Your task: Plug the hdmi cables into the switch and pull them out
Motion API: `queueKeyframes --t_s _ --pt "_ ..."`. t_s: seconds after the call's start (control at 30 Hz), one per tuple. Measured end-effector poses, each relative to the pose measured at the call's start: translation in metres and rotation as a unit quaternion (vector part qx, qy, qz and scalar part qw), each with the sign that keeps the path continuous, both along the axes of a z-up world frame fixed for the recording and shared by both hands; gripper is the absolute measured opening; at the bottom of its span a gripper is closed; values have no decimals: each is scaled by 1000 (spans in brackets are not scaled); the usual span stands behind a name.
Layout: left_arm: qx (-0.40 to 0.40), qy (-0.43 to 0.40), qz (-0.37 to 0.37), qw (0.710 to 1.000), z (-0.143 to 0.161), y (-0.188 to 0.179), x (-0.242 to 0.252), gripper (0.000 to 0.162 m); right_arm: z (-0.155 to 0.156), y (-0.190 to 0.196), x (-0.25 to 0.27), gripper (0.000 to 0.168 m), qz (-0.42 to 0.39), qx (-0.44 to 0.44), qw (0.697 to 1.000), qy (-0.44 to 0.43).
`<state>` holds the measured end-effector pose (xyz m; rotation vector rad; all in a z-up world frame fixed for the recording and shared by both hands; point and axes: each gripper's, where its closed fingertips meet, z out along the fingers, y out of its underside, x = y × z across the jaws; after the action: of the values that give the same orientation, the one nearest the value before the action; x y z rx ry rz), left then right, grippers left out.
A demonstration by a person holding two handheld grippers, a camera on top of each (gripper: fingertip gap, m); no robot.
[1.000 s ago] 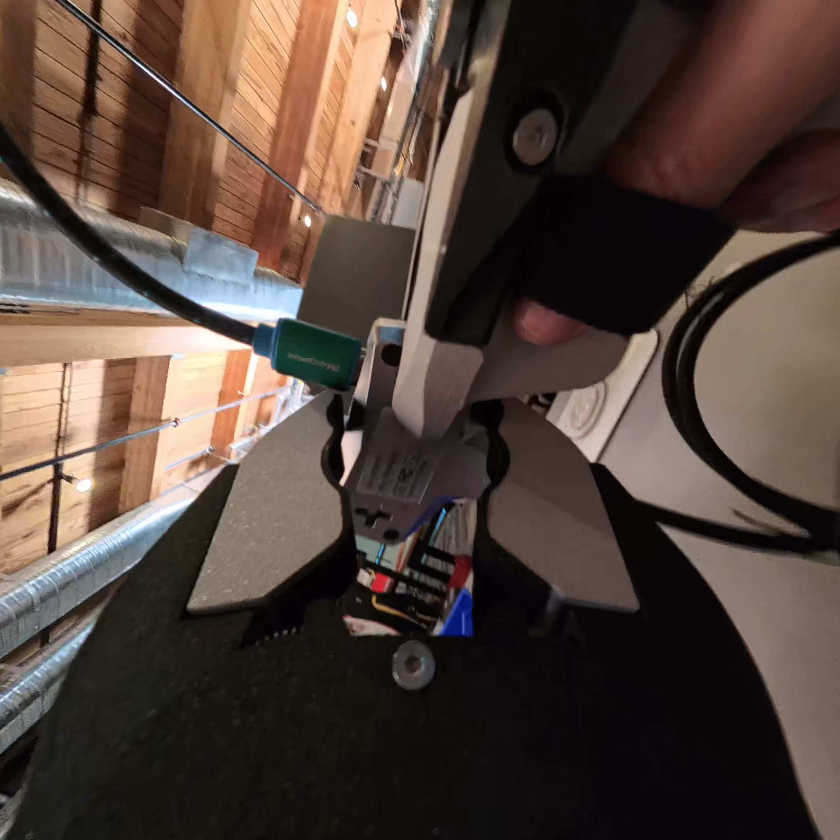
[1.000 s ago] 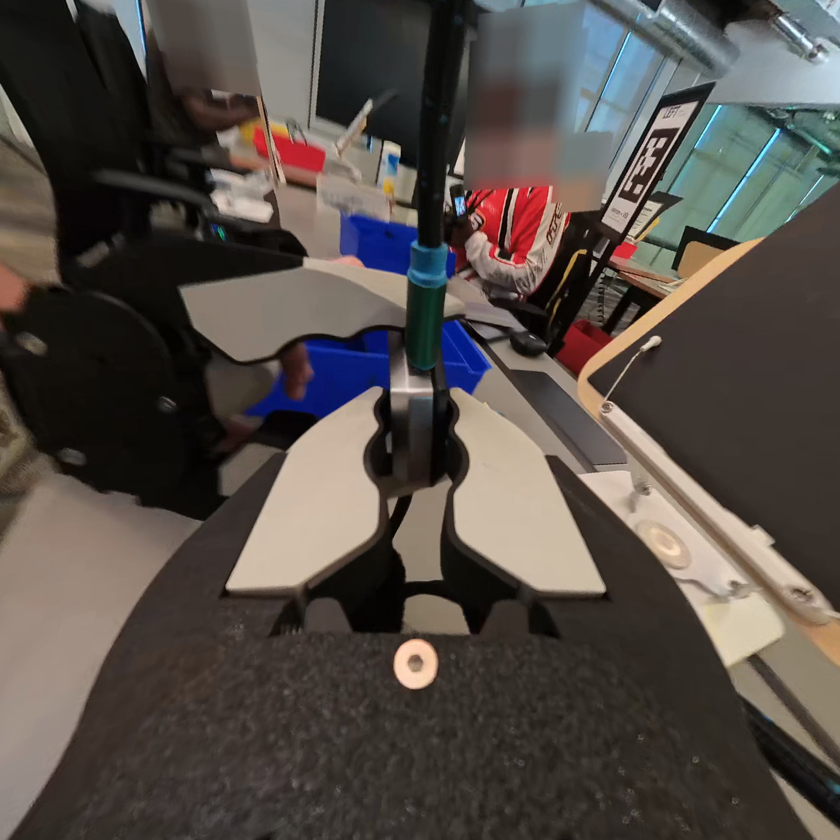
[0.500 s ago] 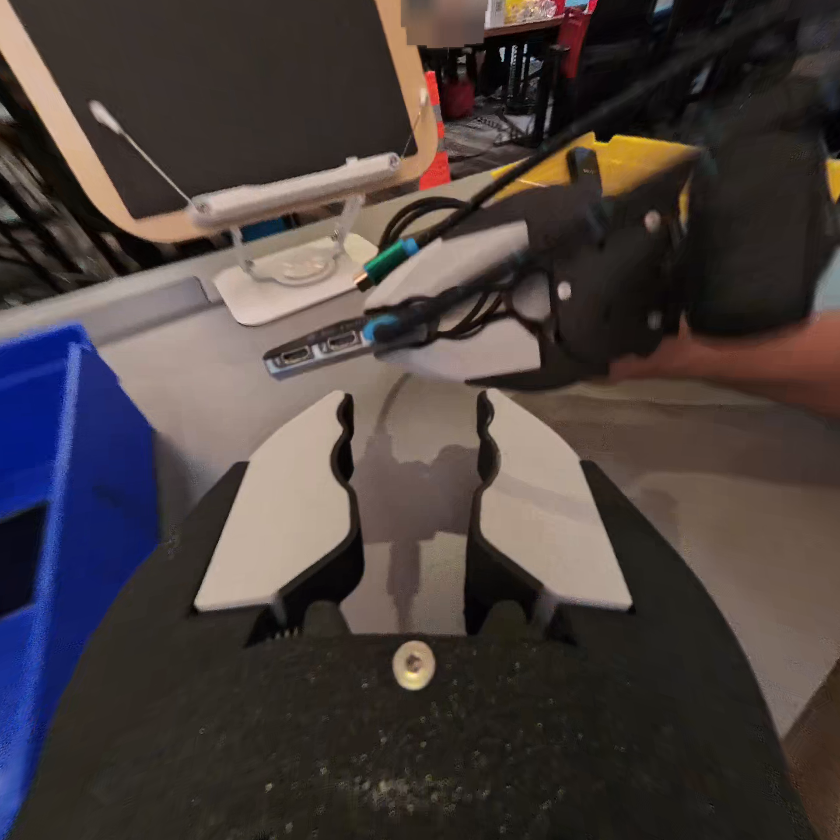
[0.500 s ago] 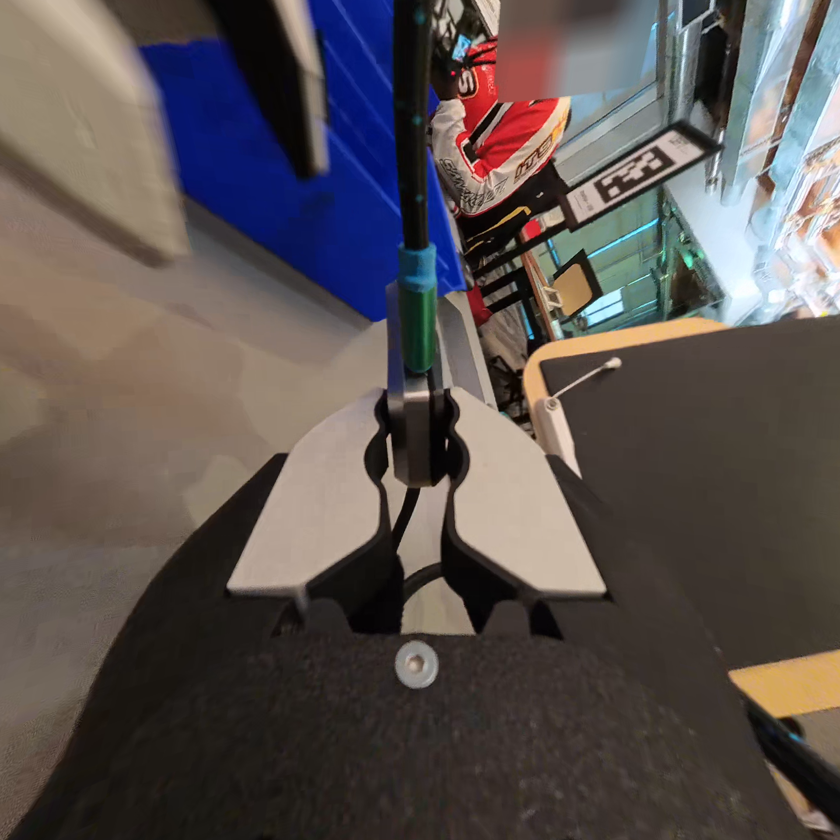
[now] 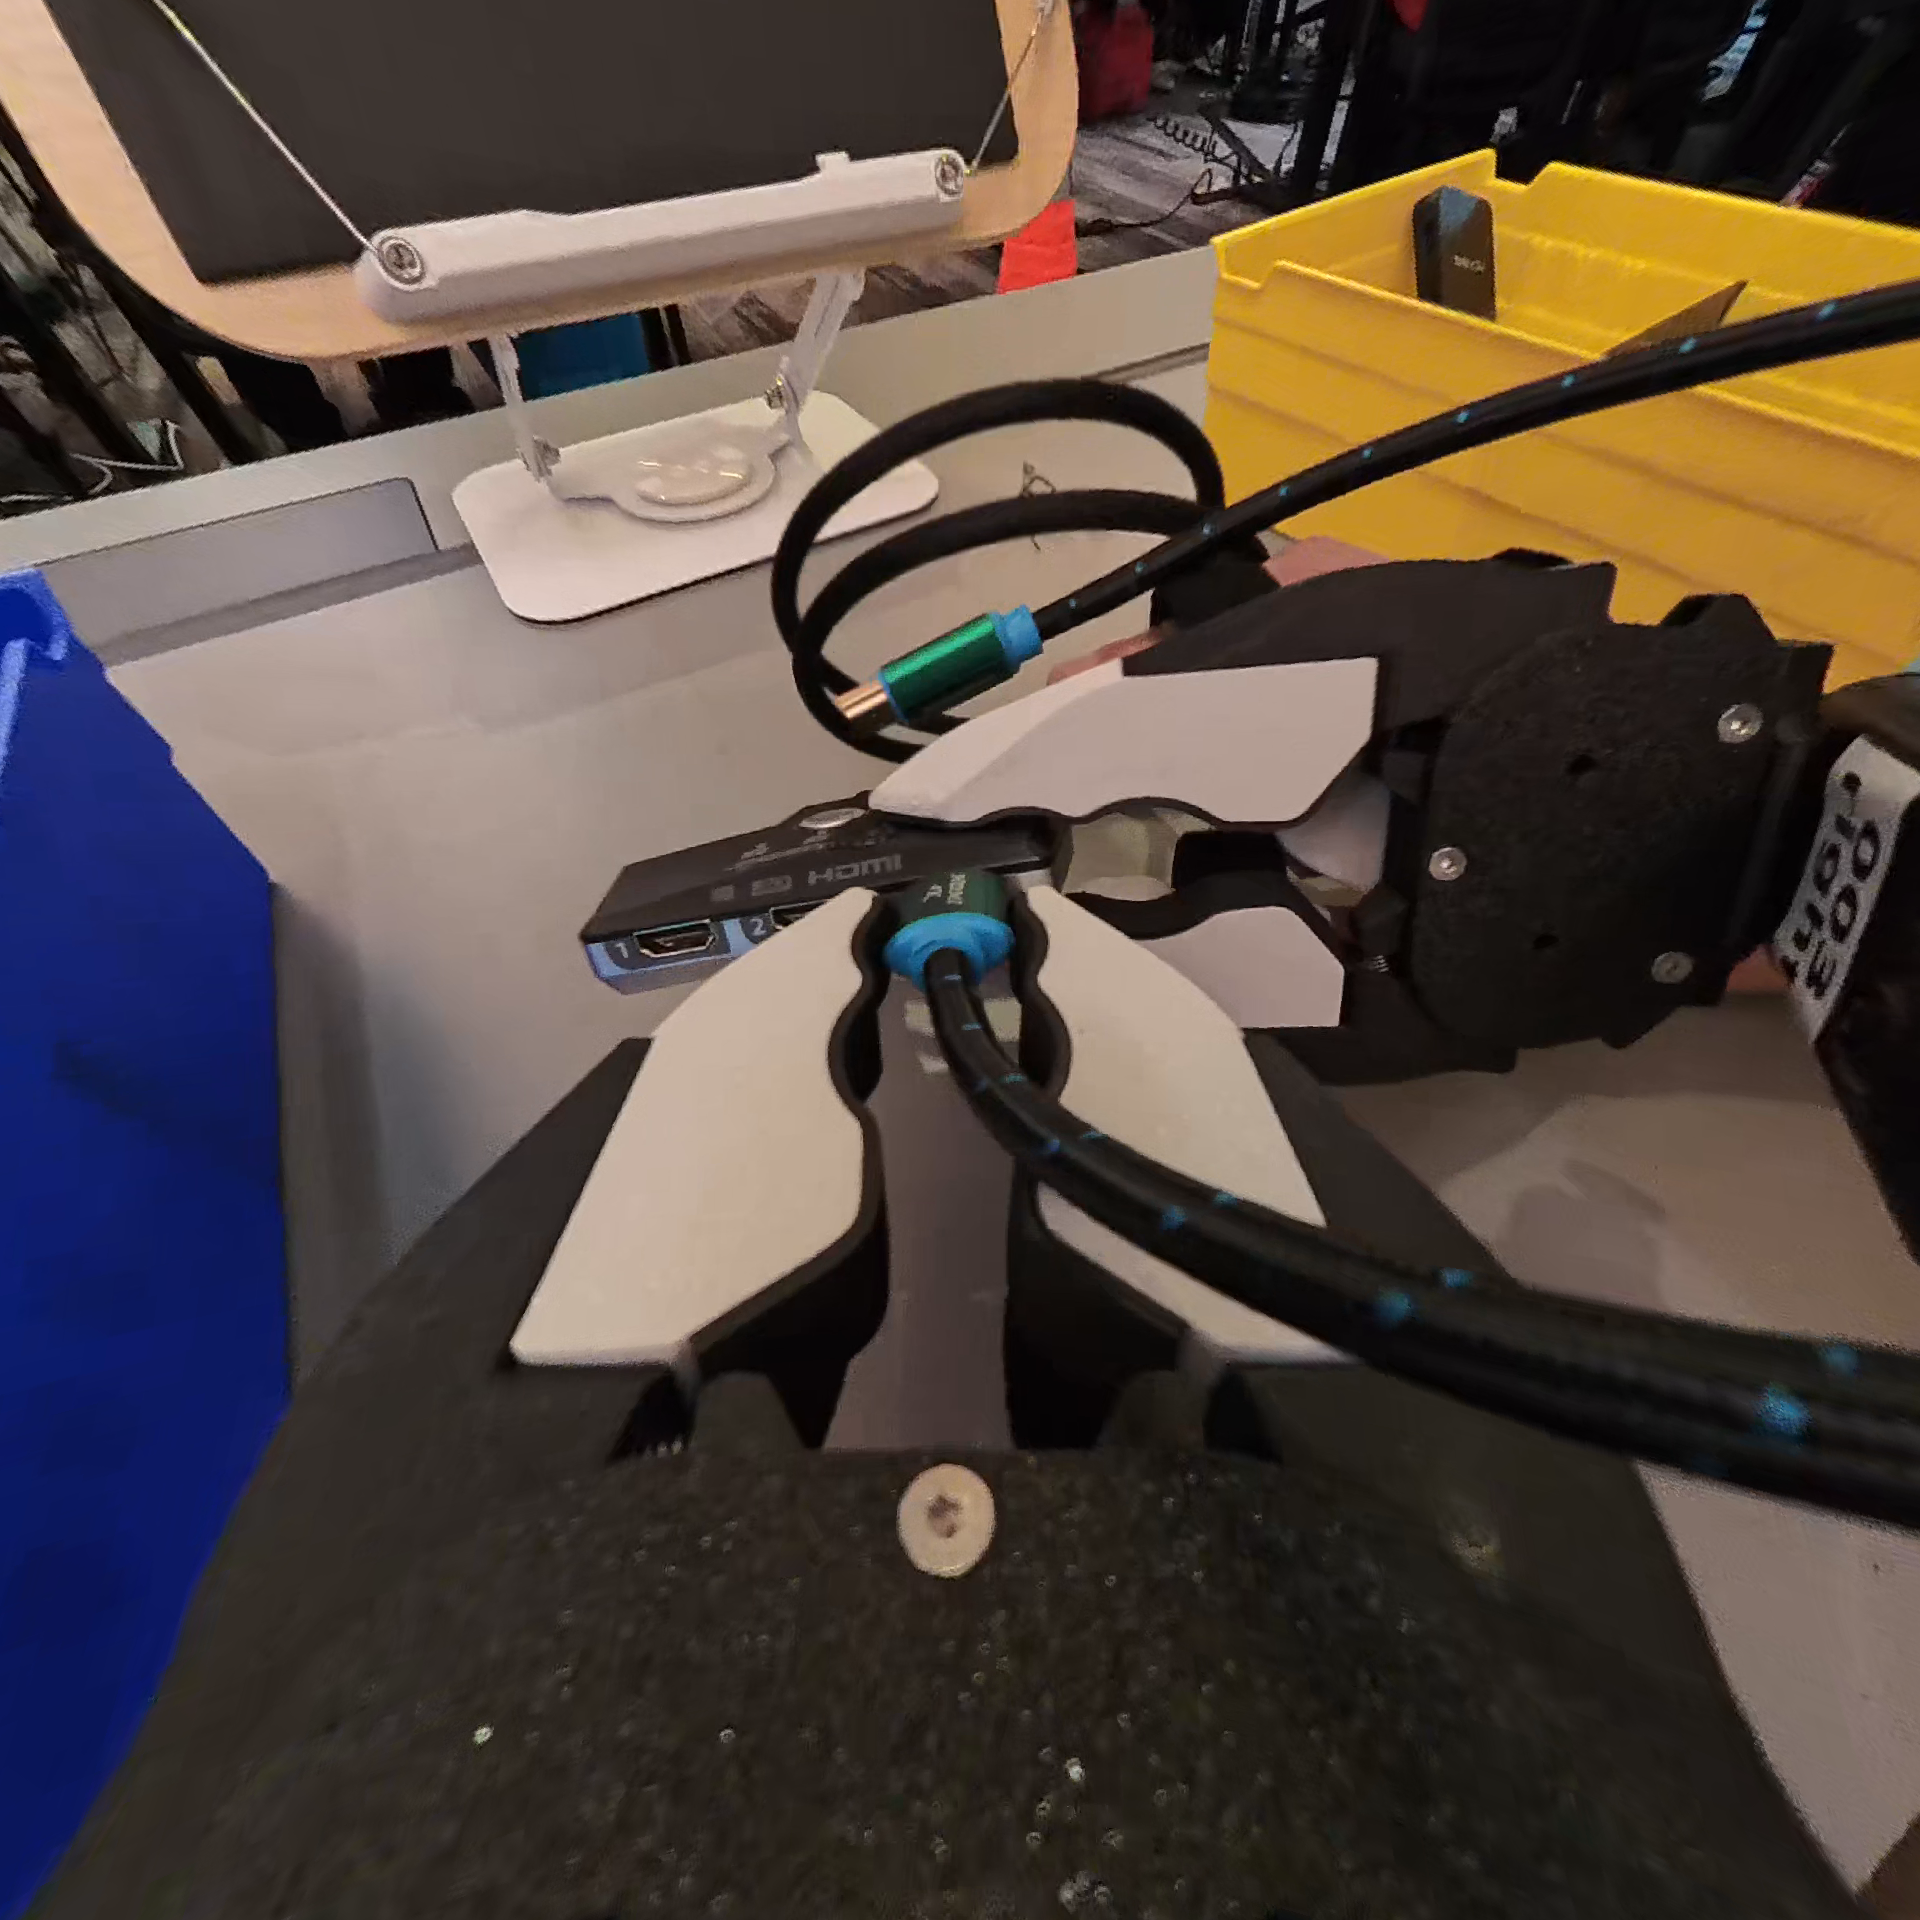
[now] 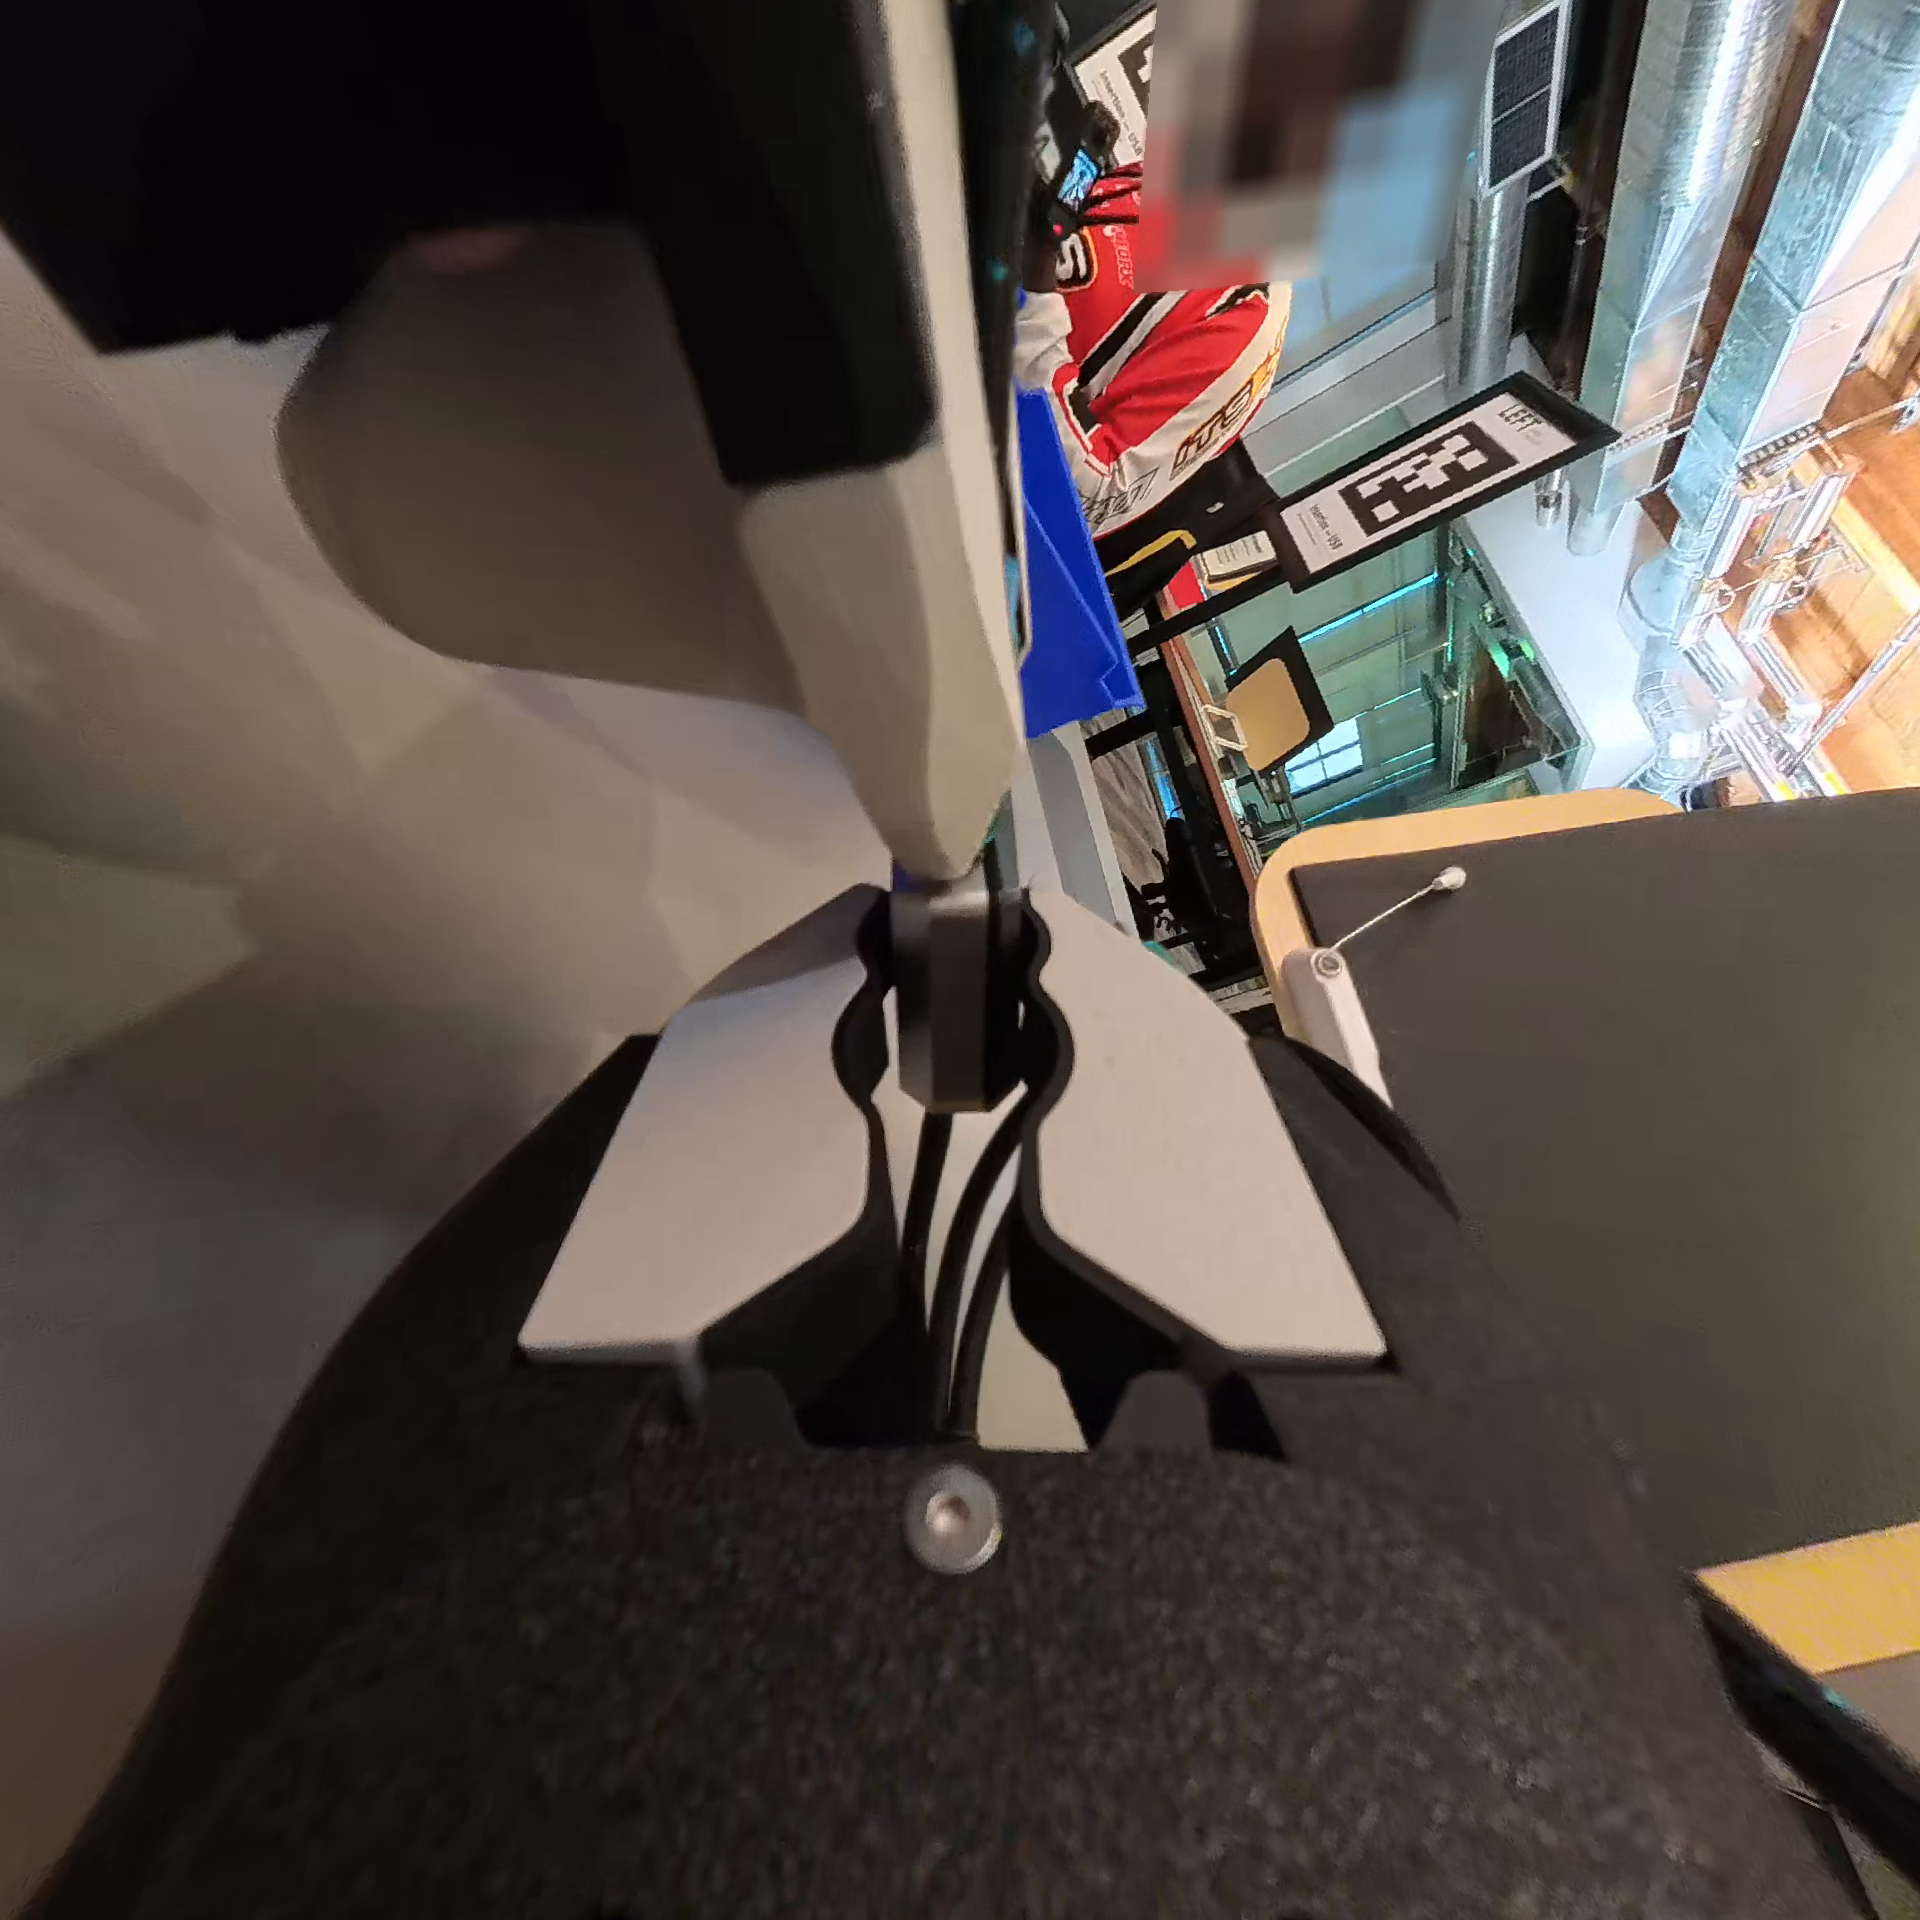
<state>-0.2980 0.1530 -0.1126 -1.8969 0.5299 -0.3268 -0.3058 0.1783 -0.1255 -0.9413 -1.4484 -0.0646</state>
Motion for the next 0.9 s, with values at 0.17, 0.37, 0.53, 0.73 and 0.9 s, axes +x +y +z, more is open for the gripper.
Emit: queueKeyframes --t_s 0.17,0.37,0.53,0.73,0.9 --pt "-11 11 -2 1000 -5 2 -1 21 -6 1 0 21 5 -9 1000 -7" --pt "-16 16 2 1000 -6 -1 -4 21 -7 2 -3 21 -5 3 1000 -7" --pt "-12 27 1 1000 -7 -2 -6 21 -8 2 -5 21 -8 6 1000 -8" --pt "54 28 1 998 31 -20 -10 21 -17 51 25 20 -100 -21 995 -23" --pt "25 -77 21 996 29 -14 -34 21 -20 21 11 21 -51 -5 998 -30"
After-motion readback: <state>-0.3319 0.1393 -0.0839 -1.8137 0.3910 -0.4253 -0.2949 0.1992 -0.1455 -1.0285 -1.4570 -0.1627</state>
